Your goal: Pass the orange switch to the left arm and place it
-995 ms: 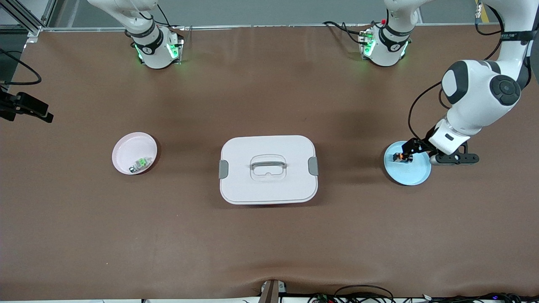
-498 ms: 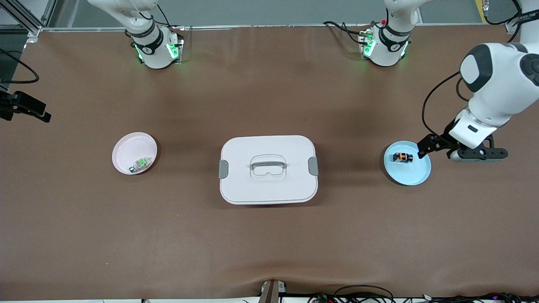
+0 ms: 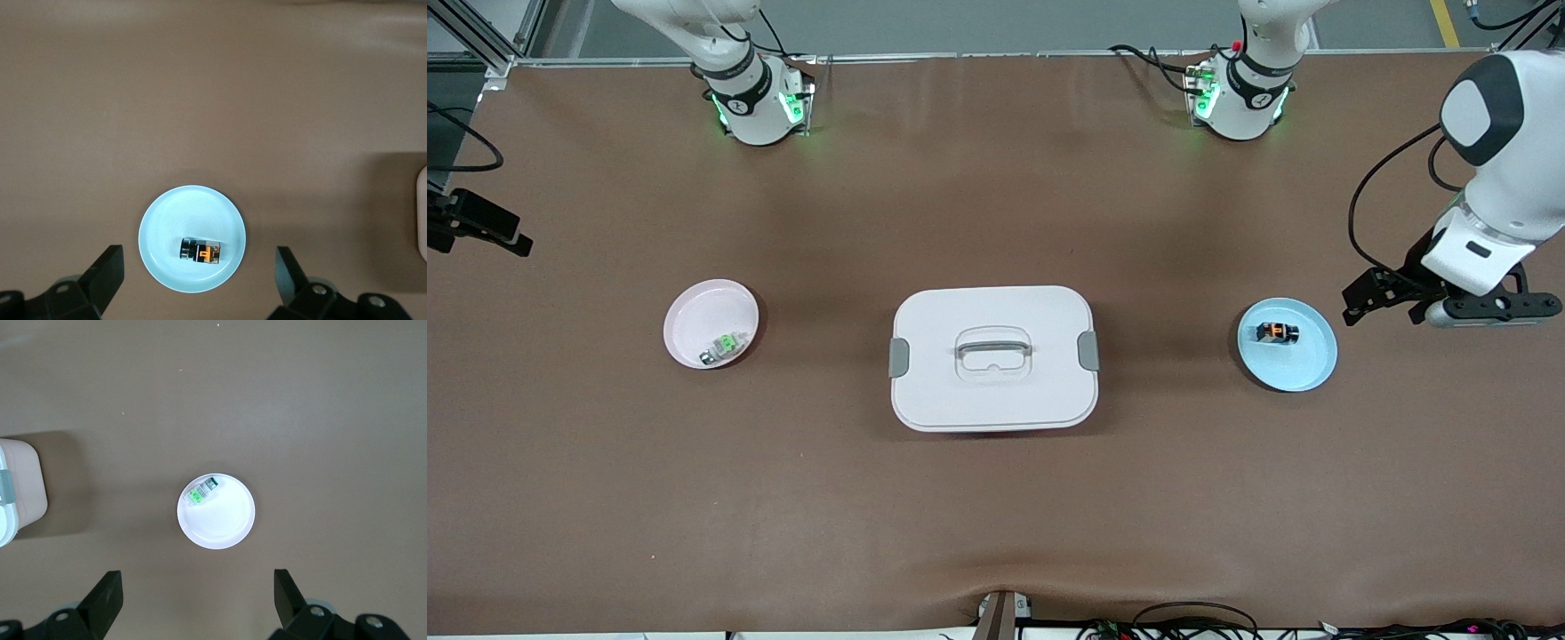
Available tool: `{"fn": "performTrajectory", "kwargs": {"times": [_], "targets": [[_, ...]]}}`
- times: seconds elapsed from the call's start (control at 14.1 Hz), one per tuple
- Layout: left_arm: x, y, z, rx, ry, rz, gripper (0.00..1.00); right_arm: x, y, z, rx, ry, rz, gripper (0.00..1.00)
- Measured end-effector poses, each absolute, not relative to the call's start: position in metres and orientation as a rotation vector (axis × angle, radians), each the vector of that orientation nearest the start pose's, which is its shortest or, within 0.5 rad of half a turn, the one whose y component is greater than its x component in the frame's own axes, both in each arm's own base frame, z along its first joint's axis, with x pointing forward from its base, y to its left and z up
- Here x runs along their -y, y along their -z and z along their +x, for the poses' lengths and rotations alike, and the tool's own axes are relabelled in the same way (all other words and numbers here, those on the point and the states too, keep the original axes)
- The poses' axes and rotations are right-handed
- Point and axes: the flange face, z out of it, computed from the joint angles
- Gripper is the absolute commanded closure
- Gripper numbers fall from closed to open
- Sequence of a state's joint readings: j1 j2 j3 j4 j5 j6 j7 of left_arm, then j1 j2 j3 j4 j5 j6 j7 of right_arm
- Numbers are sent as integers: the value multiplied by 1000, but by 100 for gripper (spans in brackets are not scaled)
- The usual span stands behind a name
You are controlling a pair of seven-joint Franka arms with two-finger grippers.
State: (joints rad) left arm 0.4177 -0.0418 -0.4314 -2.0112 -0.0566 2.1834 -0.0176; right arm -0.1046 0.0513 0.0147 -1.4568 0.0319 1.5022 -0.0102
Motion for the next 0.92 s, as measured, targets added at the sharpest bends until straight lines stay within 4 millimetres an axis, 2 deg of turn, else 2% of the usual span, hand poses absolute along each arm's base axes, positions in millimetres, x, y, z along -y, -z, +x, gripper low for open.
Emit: {"fn": "performTrajectory", "kwargs": {"times": [0.28,0.43,0.92], "targets": [[16,-521,560,38,284,-3156,0,47,-643,562,-121,-7,-3105,0],[16,-529,561,37,293,-3156,0,47,-643,562,-121,-8,-3103,0],[14,-529,563,42,291,-3161,0,46,-643,562,-120,-11,-3086,0]]}}
